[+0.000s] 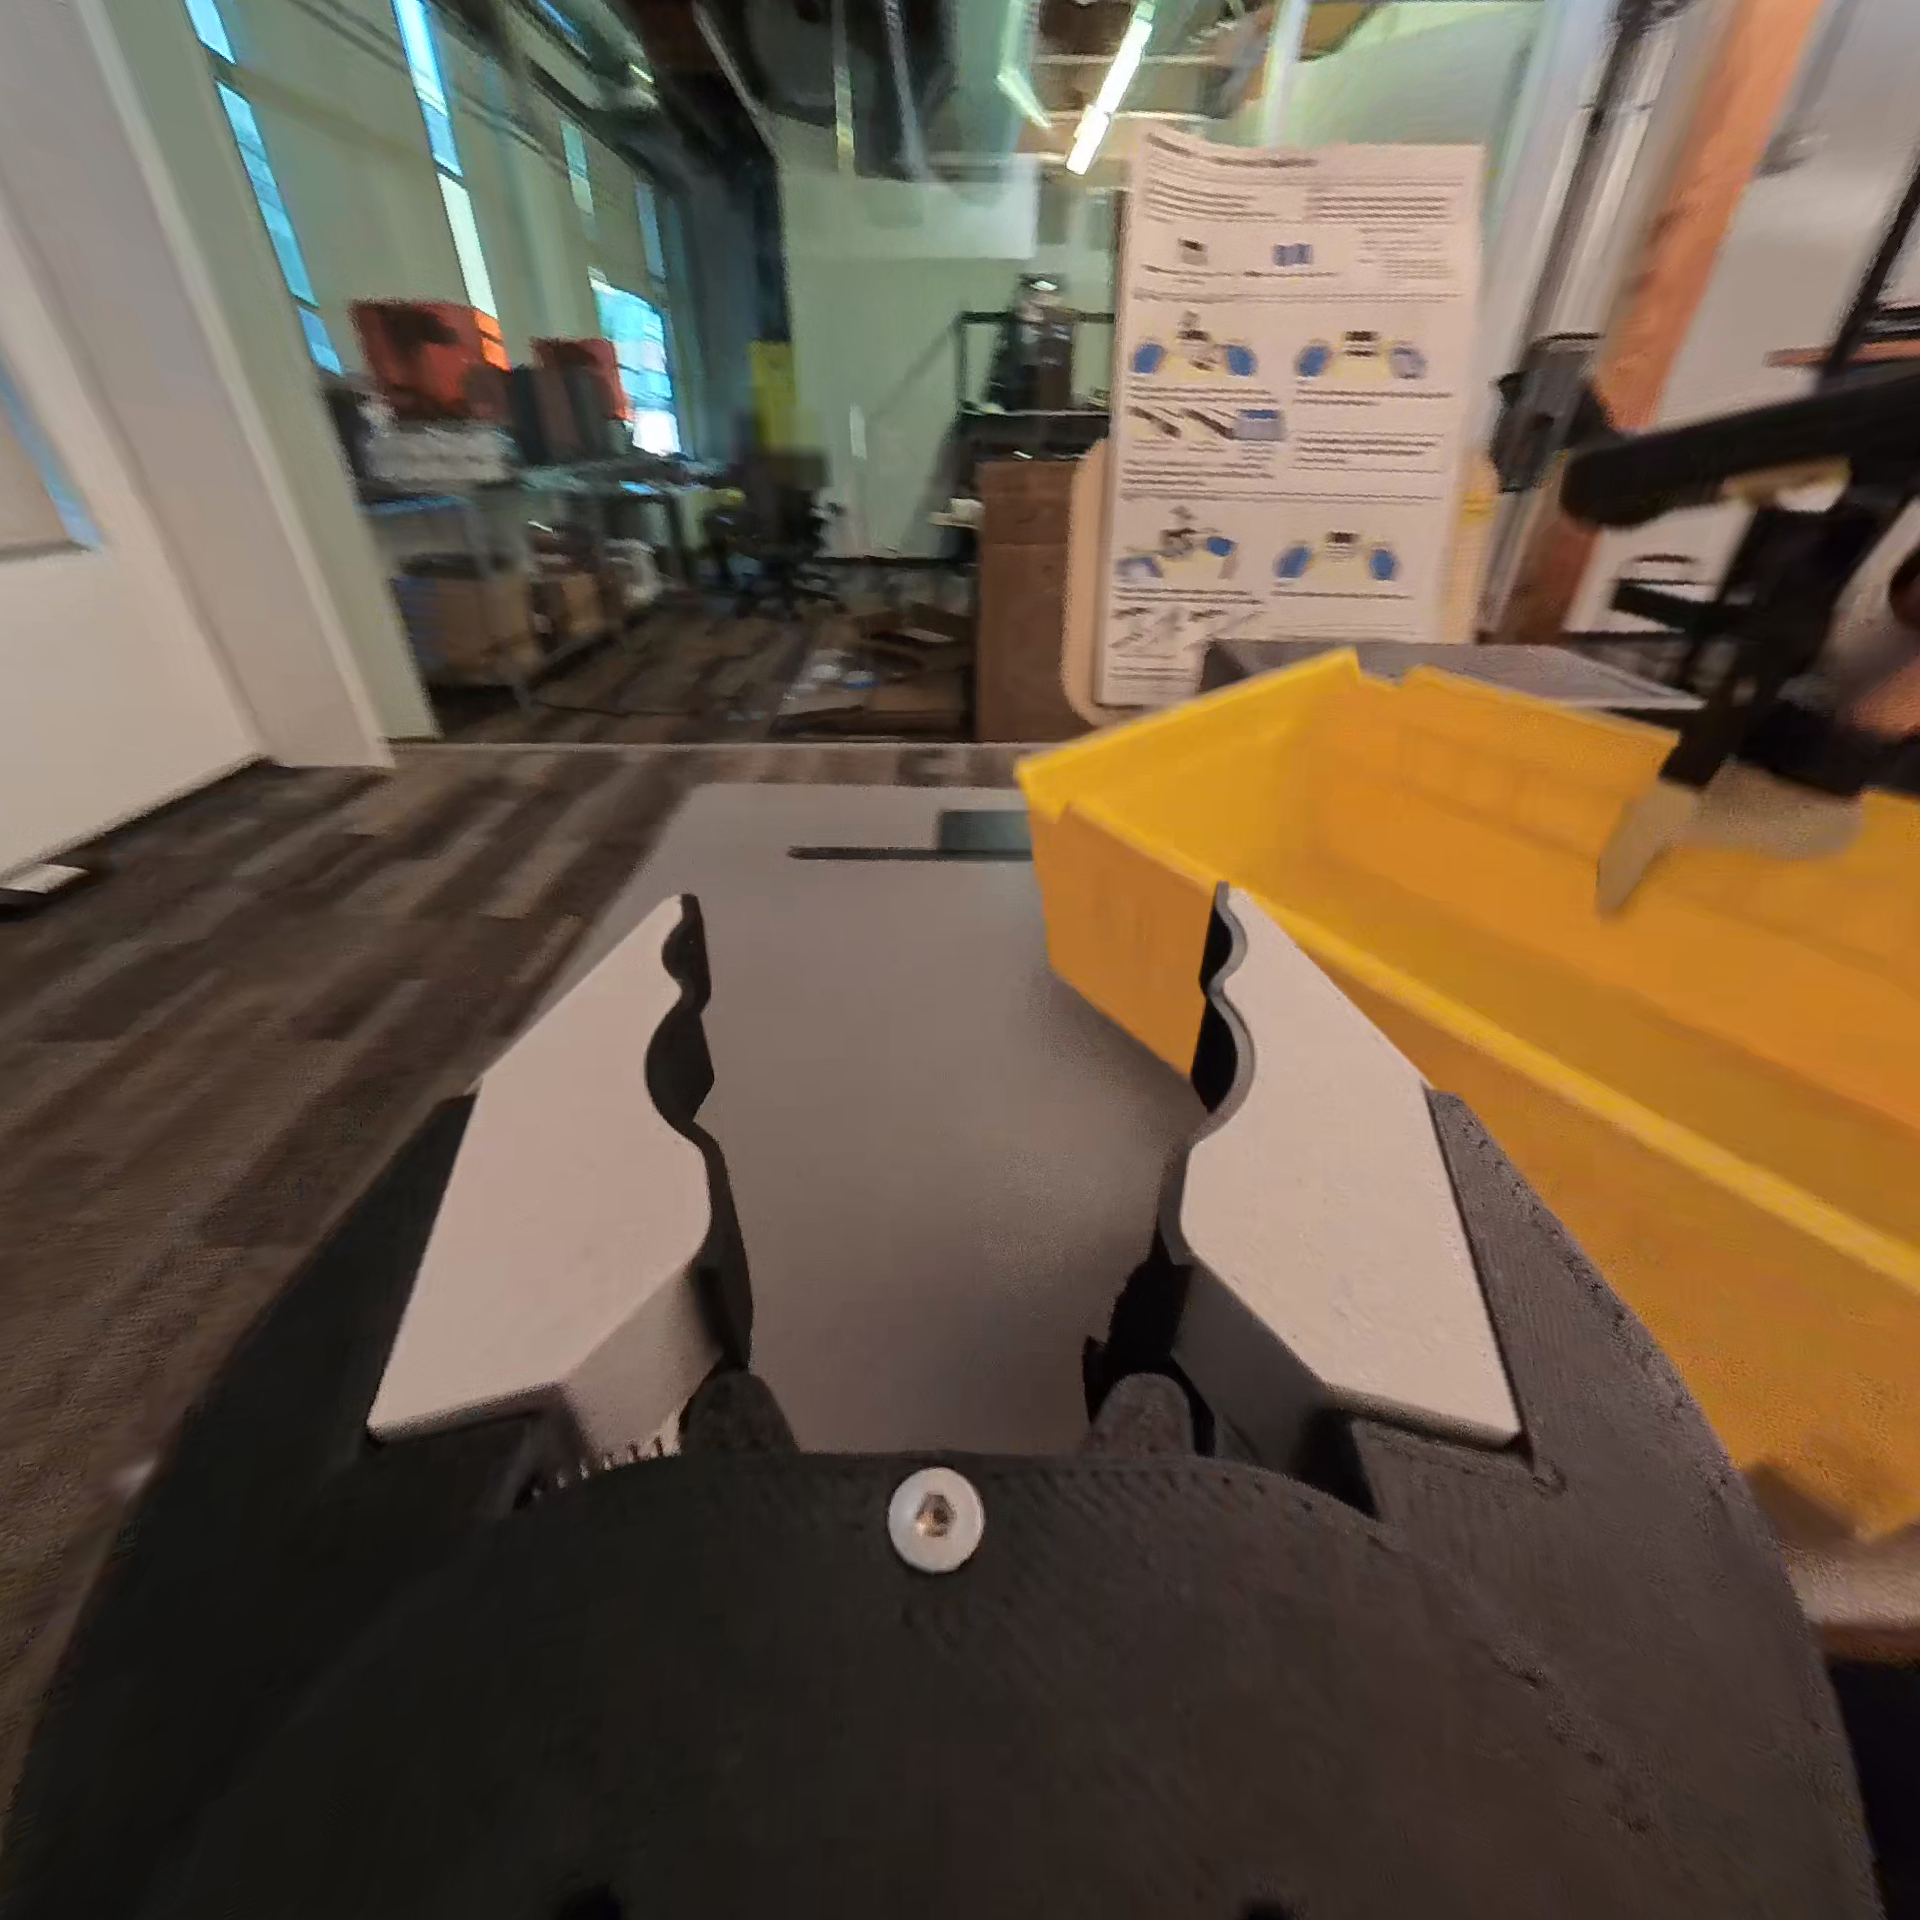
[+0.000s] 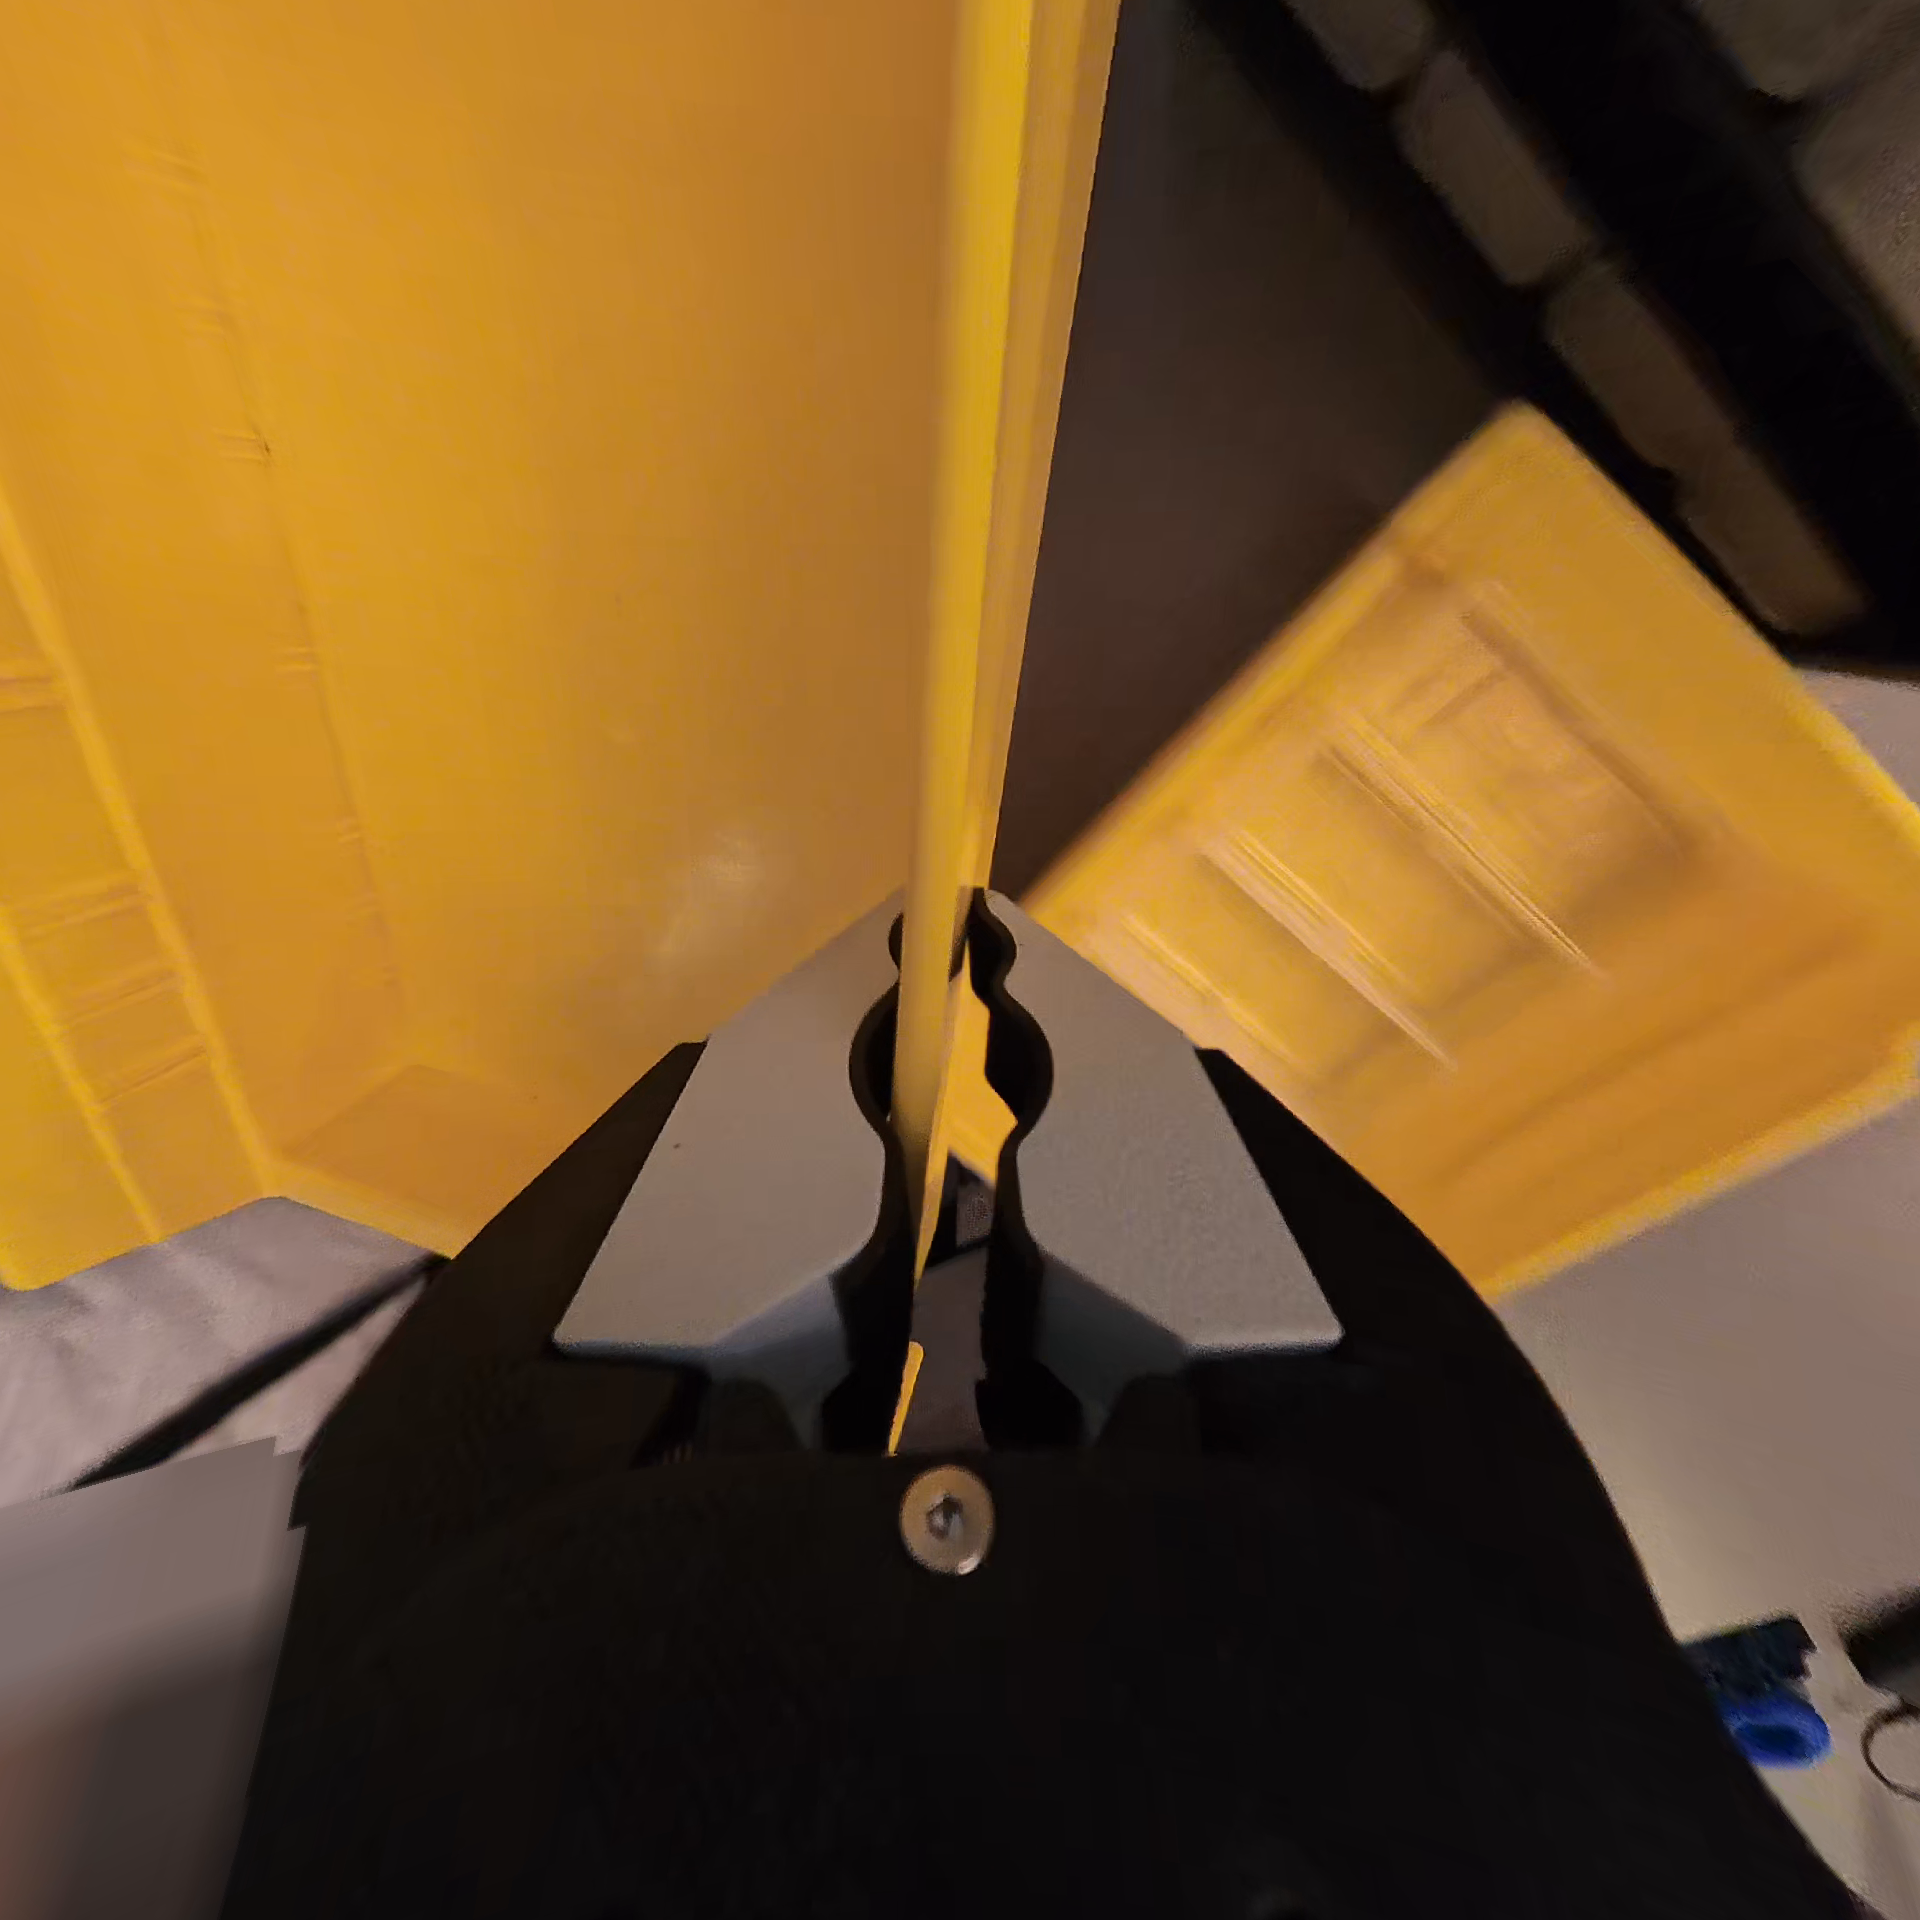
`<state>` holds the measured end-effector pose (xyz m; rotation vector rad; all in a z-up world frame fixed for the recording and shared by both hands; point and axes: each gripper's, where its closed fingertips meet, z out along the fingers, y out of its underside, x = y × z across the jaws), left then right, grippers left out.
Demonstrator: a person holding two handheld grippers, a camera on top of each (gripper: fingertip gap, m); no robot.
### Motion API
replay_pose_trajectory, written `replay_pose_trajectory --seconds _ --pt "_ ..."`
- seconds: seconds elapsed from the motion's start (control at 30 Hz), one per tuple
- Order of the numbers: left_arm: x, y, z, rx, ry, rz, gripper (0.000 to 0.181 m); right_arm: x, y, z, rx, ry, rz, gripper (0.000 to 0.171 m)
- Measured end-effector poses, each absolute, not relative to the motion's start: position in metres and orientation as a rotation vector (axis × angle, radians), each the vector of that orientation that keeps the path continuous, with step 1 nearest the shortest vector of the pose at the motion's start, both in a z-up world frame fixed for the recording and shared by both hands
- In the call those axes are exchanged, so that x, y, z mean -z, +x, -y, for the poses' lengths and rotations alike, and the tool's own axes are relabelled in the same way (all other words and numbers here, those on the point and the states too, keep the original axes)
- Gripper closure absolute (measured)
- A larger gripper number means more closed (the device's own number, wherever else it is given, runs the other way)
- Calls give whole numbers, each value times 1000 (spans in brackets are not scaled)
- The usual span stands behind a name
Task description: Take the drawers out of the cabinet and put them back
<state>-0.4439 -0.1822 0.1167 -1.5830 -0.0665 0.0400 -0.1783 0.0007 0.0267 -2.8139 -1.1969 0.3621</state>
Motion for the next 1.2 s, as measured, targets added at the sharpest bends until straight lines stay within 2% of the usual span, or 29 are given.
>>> replay_pose_trajectory --seconds 0.13,0.17,0.23,0.33,0.43,0.53,0.67,0.8,1.03,1.07,1.13,1.17,1.2 --pt "-86 -395 153 222 -1692 -51 89 -79 -63 -7 -343 -2819 1040 168" --pt "-72 -374 139 303 -1741 -98 97 -86 -29 -9 -337 -2824 968 168" --pt "-40 -320 110 519 -1839 -179 91 -90 39 -13 -324 -2832 794 169" --pt "1 -255 71 778 -1954 -215 85 -74 134 -6 -317 -2873 534 169" --pt "40 -211 46 864 -2133 -275 74 -48 214 12 -290 -2940 338 167" --pt "56 -173 36 926 -2231 -343 75 -20 280 29 -206 -3017 167 167" --pt "80 -147 35 854 -2398 -490 74 14 337 43 -152 -3061 -14 167" --pt "101 -145 31 672 -2555 -634 76 38 358 54 -183 -3097 -54 167" --pt "103 -146 33 586 -2713 -802 104 53 361 46 -161 -3103 -21 166" --pt "101 -148 33 587 -2715 -826 114 55 360 44 -155 -3106 -8 166" --pt "95 -157 33 614 -2724 -840 154 60 358 41 -155 -3111 18 166" --pt "95 -166 33 596 -2738 -836 166 63 356 38 -161 -3112 27 166" --pt "95 -177 32 563 -2754 -833 169 67 355 36 -170 -3112 32 166"
